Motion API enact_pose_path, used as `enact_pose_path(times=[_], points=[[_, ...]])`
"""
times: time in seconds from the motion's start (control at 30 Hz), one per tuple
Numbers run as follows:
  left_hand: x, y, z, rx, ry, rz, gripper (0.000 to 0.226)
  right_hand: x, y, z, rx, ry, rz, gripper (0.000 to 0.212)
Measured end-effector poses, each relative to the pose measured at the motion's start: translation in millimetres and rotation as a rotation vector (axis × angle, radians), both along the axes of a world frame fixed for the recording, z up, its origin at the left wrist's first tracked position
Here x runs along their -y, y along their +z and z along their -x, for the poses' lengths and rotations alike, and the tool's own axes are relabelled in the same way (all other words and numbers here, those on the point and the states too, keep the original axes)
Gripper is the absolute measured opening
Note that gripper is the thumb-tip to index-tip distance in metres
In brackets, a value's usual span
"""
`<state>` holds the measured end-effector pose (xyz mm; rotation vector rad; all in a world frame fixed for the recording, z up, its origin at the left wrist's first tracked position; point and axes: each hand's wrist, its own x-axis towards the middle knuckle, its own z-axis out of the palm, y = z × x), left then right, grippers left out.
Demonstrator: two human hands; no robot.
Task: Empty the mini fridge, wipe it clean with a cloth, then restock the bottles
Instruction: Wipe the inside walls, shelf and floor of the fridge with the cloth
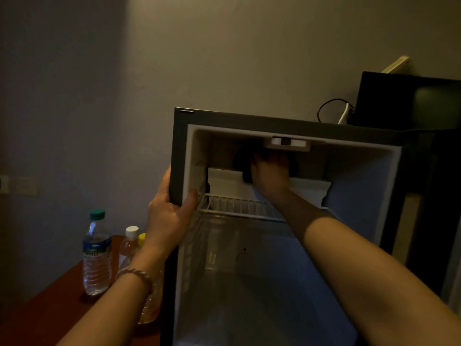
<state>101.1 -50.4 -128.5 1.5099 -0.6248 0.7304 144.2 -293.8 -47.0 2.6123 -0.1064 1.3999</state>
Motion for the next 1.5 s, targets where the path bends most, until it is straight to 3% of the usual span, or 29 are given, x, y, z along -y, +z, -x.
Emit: enact_pose_path(times=[0.17, 0.33, 0.47, 0.57, 0.7, 0.87, 1.0, 1.17, 1.37, 1.5], points=[[-0.4, 0.4, 0.5, 0.001, -0.004, 0.001, 0.064, -54.4, 1.1, -14.7, -0.049, 0.205, 0.1, 0.036], [-1.0, 0.7, 1.7, 0.009, -0.014, 0.007, 0.064, -41.5, 2.5, -17.0, -0.008, 0.189, 0.164, 0.042], [-1.7, 0.2, -0.3, -0.017, -0.012, 0.0, 0.063, -4.5, 2.6, -8.0, -0.102, 0.118, 0.266, 0.039], [-2.6, 1.1, 1.1, -0.034, -0.026, 0.005, 0.066, 31.9, -0.4, 4.3, 0.011, 0.034, 0.166, 0.036], [-3.4, 1.0, 1.5, -0.043, -0.023, -0.002, 0.064, 76.3, -5.1, 20.1, 0.05, -0.09, 0.073, 0.043], [-1.8, 1.7, 1.5, -0.044, -0.022, 0.007, 0.064, 108.0, -8.8, 30.4, 0.057, -0.202, 0.002, 0.035], [-0.5, 2.2, 1.8, -0.033, -0.016, 0.005, 0.063, 87.6, -3.7, 34.0, 0.012, -0.083, -0.049, 0.038], [-1.4, 2.7, 2.3, -0.02, -0.032, 0.0, 0.064, 29.5, 3.4, 28.3, 0.039, 0.172, 0.101, 0.04], [-1.1, 2.8, 3.9, -0.004, -0.017, 0.005, 0.063, -19.1, 7.5, 4.6, -0.092, 0.27, 0.125, 0.059], [-2.3, 1.6, 0.4, -0.001, -0.011, 0.007, 0.064, -29.5, 6.3, -8.3, -0.128, 0.232, 0.173, 0.057]])
